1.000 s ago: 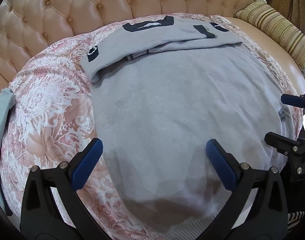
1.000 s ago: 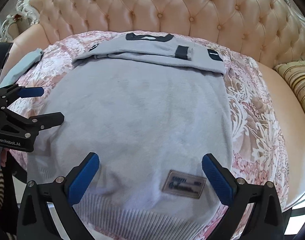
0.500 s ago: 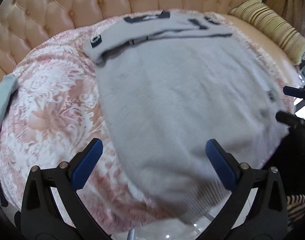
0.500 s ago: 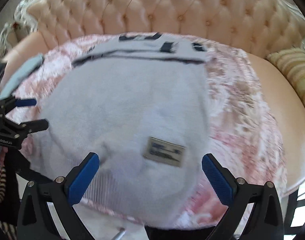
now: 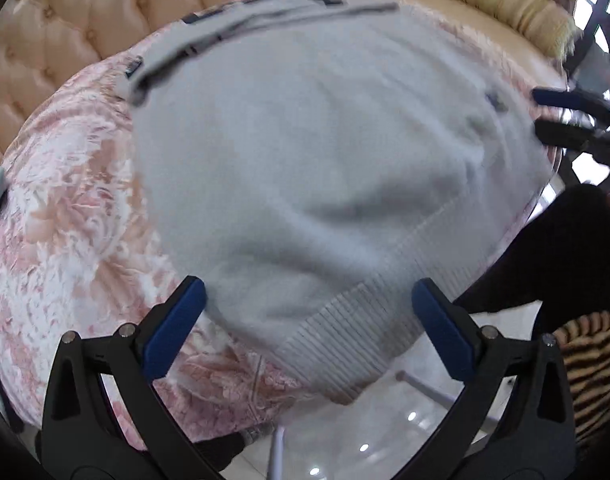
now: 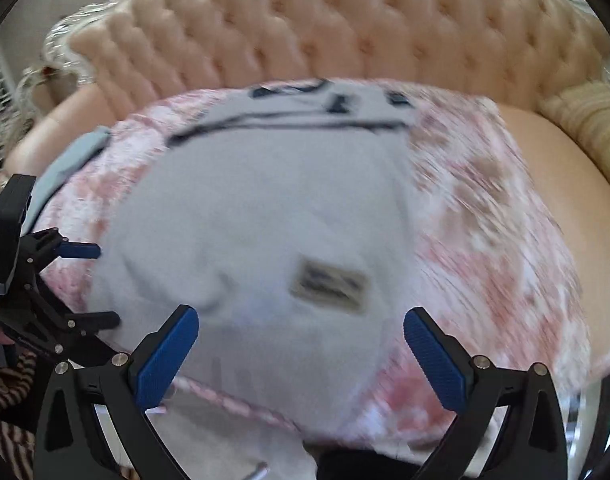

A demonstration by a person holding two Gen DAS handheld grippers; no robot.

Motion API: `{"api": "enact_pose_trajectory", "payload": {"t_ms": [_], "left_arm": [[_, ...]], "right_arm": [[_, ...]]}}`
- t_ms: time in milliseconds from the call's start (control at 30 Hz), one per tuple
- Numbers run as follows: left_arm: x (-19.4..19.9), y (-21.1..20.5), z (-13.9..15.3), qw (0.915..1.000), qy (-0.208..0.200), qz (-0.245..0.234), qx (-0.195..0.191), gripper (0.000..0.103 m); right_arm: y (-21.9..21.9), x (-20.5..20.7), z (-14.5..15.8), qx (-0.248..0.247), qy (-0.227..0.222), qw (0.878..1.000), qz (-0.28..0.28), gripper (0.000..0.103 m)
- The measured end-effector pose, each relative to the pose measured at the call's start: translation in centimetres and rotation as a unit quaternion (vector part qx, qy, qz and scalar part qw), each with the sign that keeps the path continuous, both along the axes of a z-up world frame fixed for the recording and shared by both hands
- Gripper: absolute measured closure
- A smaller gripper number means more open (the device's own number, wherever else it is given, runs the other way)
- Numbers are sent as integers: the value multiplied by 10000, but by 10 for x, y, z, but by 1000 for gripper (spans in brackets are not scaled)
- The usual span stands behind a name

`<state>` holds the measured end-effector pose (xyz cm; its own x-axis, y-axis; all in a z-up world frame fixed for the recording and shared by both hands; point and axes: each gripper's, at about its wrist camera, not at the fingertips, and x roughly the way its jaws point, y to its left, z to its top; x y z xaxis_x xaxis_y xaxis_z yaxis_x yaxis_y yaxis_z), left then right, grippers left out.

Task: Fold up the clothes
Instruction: 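Smooth the folded sweatshirt body with both grippers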

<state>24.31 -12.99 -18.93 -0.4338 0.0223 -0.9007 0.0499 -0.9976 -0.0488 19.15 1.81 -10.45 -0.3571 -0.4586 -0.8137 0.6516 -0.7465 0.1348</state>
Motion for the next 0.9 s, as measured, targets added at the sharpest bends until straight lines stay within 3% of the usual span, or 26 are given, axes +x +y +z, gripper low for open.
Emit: {"api": "enact_pose_trajectory", "payload": {"t_ms": [67,167,233,400,500,633,833,900], "left_arm": [[-10,6,6,9998,167,-107,-51,0],[-23,8,-13,9995,-64,-304,-74,0],[-19,8,-16,9991,-45,-385,-141,0],[-19,-1,-7,9985,-449,-314,-96,0],[-30,-8,18,9998,6,-155,-91,0],[-82,-22,15,9995,190,26,-231,0],[-131,-69,-10,9978,209,454,432,0],[-130,-71,-9,9984,115,420,362,0]], "right_arm": [[-20,-11,-6,69,-25,9998,178,0],[-30,-28,-28,304,-231,9991,203,0],[-27,-24,-27,401,-142,9987,275,0],[-16,-26,-19,487,-199,9984,194,0],[-23,-40,-1,397,130,9990,150,0],[-63,-83,-3,452,185,9983,305,0],[-109,-149,-29,770,-142,9960,437,0],[-110,-161,-34,801,-250,9956,418,0]]}}
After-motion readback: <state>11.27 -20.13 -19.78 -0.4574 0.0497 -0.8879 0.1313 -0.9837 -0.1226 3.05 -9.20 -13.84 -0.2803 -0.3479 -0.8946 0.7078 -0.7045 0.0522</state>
